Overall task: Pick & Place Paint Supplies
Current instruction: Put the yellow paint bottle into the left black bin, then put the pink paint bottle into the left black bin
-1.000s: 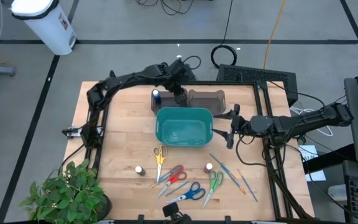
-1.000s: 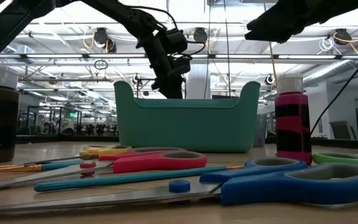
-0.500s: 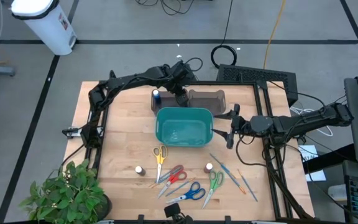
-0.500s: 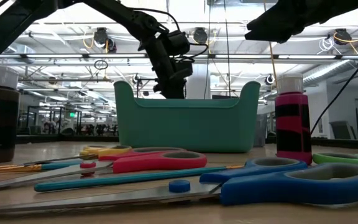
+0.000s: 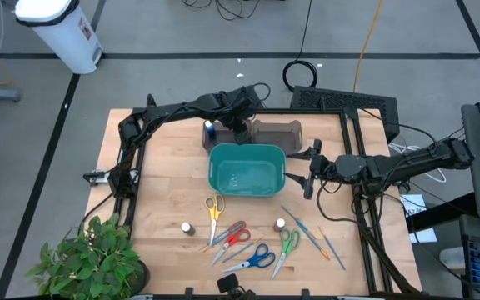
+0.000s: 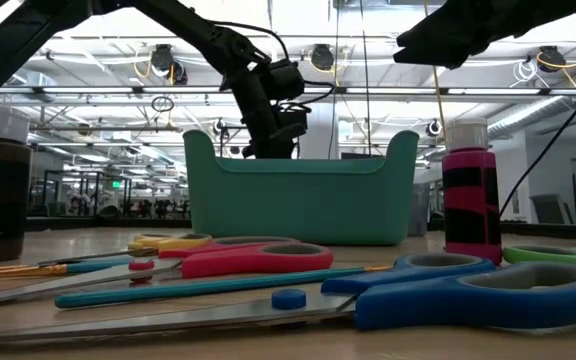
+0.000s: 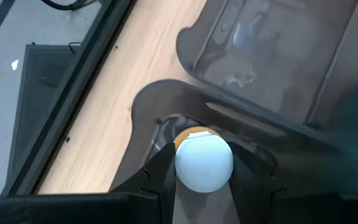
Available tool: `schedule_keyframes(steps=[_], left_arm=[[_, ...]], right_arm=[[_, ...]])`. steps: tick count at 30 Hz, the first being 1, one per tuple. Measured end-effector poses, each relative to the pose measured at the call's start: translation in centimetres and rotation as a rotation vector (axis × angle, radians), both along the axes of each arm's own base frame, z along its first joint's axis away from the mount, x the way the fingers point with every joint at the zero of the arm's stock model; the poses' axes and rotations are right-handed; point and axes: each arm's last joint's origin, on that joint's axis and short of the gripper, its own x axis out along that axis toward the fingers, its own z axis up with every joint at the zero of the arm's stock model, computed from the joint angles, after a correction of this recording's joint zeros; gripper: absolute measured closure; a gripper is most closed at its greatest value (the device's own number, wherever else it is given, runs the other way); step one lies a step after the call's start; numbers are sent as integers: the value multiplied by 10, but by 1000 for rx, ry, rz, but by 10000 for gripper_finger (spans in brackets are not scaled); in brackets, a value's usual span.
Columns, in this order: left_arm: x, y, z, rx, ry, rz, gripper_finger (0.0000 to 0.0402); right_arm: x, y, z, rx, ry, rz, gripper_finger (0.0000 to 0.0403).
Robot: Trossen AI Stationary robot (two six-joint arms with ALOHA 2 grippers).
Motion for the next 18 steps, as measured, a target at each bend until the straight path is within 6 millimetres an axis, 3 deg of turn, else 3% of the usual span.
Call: schedule_keyframes(steps=[3,11,18], left_arm=[[0,0,0,3,-5,4,276],[3,3,2,81,-15,45,152],[3,1,6,86,-21,38,106]], right_arm=[[0,0,0,0,0,0,134],[0,0,0,1,-1,0,134],[0,0,0,1,-1,0,136]])
